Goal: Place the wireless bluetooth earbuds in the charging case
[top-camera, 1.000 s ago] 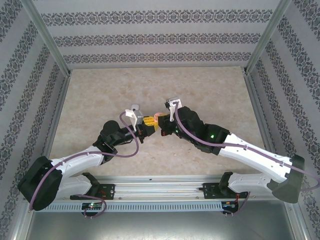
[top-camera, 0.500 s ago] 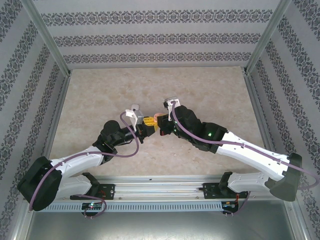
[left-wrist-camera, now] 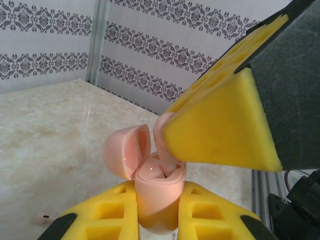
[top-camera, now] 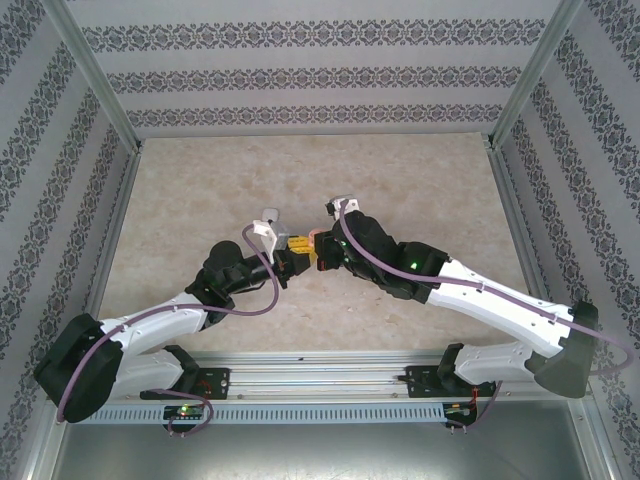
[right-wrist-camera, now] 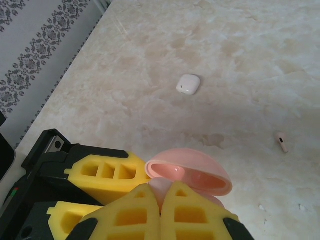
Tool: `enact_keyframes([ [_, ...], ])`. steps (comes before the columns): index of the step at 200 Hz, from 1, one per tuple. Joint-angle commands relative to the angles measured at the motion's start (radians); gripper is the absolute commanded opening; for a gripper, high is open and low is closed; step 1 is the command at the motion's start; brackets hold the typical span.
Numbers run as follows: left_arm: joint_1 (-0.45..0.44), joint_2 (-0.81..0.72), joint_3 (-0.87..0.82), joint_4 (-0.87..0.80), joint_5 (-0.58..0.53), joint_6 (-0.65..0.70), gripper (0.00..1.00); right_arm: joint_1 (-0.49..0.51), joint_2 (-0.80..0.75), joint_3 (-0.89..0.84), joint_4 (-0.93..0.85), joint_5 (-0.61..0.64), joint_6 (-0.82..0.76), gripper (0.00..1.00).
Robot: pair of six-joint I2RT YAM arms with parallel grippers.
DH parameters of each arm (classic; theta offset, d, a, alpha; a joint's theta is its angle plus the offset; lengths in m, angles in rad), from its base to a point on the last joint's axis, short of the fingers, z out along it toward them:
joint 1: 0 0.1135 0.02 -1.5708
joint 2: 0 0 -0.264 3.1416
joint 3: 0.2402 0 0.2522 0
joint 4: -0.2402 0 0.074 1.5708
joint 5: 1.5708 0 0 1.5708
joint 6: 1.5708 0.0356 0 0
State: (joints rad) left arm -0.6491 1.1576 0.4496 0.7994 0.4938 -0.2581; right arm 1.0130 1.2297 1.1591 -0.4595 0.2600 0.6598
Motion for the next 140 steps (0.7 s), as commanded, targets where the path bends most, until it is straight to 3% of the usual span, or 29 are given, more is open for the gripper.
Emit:
enact_keyframes([
  [1, -0.003, -0.04, 0.054, 0.11, -0.032, 0.007, 0.0, 0.012, 0.009, 0.004, -0.13, 0.038, 0.069, 0.02],
  [80, -0.003, 0.034, -0.006, 0.375, 0.034, 0.032, 0.0, 0.012, 0.025, 0.062, -0.122, -0.024, 0.145, 0.01],
  [140, -0.003, 0.065, -0.005, 0.418, 0.02, 0.049, 0.0, 0.013, -0.023, 0.046, -0.115, 0.006, 0.183, 0.0],
])
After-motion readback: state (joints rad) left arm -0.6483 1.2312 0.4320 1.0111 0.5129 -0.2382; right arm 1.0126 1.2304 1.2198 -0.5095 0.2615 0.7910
